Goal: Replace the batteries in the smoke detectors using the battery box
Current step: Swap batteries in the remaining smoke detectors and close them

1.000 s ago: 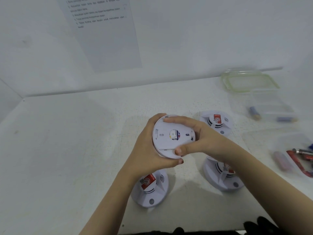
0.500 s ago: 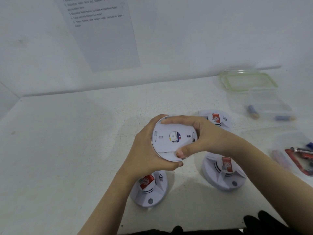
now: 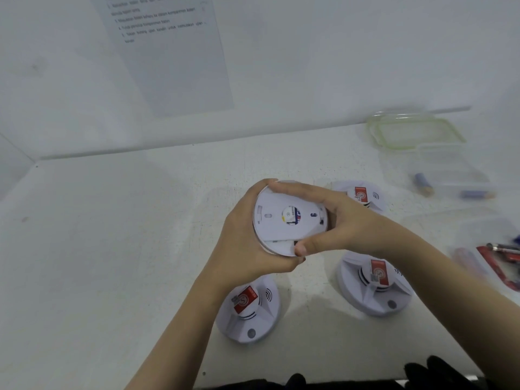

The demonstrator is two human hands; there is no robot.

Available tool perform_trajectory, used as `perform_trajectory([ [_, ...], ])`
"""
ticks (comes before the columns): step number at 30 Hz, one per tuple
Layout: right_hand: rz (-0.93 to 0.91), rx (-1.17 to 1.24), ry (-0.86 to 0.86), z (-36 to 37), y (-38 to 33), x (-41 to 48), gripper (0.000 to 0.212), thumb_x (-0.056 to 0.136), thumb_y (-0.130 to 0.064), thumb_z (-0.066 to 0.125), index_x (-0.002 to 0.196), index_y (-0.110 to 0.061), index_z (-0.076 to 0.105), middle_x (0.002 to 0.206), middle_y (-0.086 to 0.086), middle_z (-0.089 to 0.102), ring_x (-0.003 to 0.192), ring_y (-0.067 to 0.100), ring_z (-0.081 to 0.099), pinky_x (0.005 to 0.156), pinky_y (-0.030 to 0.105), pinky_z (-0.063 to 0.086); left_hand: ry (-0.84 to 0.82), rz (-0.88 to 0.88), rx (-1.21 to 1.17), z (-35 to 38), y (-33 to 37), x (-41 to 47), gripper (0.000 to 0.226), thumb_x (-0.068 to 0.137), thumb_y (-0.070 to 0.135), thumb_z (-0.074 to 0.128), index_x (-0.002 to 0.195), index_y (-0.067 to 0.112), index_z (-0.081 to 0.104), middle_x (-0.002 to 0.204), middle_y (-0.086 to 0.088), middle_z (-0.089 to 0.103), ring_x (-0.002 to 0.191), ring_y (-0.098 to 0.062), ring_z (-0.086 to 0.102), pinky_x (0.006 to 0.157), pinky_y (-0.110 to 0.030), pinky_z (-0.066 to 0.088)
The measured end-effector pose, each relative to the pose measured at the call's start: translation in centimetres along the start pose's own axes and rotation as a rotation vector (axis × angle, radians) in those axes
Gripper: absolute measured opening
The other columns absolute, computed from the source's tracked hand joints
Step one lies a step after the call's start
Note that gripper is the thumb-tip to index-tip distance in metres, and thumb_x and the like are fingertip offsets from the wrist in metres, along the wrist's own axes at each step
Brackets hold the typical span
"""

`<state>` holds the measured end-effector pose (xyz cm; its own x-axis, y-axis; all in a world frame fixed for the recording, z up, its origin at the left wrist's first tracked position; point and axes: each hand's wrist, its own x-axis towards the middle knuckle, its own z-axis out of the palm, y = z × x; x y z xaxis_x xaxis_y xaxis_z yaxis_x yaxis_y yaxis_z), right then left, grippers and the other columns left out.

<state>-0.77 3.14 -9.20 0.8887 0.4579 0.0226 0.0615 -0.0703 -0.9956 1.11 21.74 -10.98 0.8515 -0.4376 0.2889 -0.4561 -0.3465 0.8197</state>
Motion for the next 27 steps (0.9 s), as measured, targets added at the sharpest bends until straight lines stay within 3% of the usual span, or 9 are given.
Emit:
perform_trajectory([
  [5, 0.010, 0.056, 0.072, 0.5, 0.7, -0.1, 0.070, 0.066, 0.014, 0.074, 0.121, -0.027, 0.059, 0.124, -0.018, 0.056, 0.109, 0.001, 0.058, 0.079, 0.019, 0.051, 0.002, 0.001, 0.029, 0.7, 0.0, -0.3, 0.087, 0.054, 0.009, 0.090, 0.114, 0.049, 0.040, 0.115, 0.031, 0.051, 0.106, 0.008, 0.055, 0.079, -0.005, 0.043],
  [9, 0.037, 0.059, 0.060, 0.4, 1.1, -0.4, 0.070, 0.065, 0.016, 0.074, 0.120, -0.024, 0.062, 0.120, -0.013, 0.060, 0.105, 0.004, 0.061, 0.077, 0.021, 0.053, -0.022, -0.006, 0.013, 0.9, 0.1, -0.6, 0.086, 0.054, 0.009, 0.090, 0.115, 0.047, 0.042, 0.116, 0.031, 0.053, 0.107, 0.007, 0.056, 0.079, -0.005, 0.043],
  [17, 0.091, 0.026, -0.007, -0.4, 1.0, -0.5, 0.071, 0.067, 0.016, 0.073, 0.126, -0.020, 0.058, 0.115, -0.002, 0.065, 0.105, 0.012, 0.063, 0.080, 0.024, 0.051, -0.056, -0.011, -0.041, 1.2, 0.8, -0.7, 0.078, 0.052, 0.030, 0.082, 0.121, 0.039, 0.047, 0.116, 0.023, 0.056, 0.108, 0.002, 0.057, 0.080, -0.007, 0.044],
  [20, 0.096, -0.011, -0.013, -0.5, 0.7, -0.5, 0.072, 0.067, 0.014, 0.074, 0.127, -0.020, 0.057, 0.119, -0.001, 0.063, 0.107, 0.011, 0.062, 0.082, 0.025, 0.052, -0.056, -0.014, -0.058, 1.1, 0.9, -0.7, 0.080, 0.051, 0.023, 0.084, 0.122, 0.036, 0.048, 0.116, 0.022, 0.057, 0.108, 0.002, 0.058, 0.081, -0.007, 0.044],
  [23, 0.111, -0.031, -0.027, -0.6, 0.4, -0.5, 0.072, 0.067, 0.014, 0.074, 0.128, -0.020, 0.056, 0.117, -0.003, 0.064, 0.105, 0.009, 0.062, 0.081, 0.027, 0.053, -0.059, -0.009, -0.058, 1.0, 0.8, -0.7, 0.081, 0.051, 0.018, 0.084, 0.117, 0.045, 0.046, 0.115, 0.022, 0.057, 0.108, 0.001, 0.058, 0.080, -0.008, 0.045],
  [27, 0.132, -0.043, -0.031, -0.5, 0.3, -0.5, 0.074, 0.068, 0.013, 0.074, 0.129, -0.025, 0.056, 0.119, -0.002, 0.063, 0.107, 0.013, 0.062, 0.087, 0.040, 0.054, -0.063, -0.021, -0.074, 1.0, 0.5, -0.8, 0.083, 0.050, 0.017, 0.084, 0.119, 0.043, 0.045, 0.114, 0.019, 0.059, 0.106, 0.000, 0.060, 0.079, -0.009, 0.046],
])
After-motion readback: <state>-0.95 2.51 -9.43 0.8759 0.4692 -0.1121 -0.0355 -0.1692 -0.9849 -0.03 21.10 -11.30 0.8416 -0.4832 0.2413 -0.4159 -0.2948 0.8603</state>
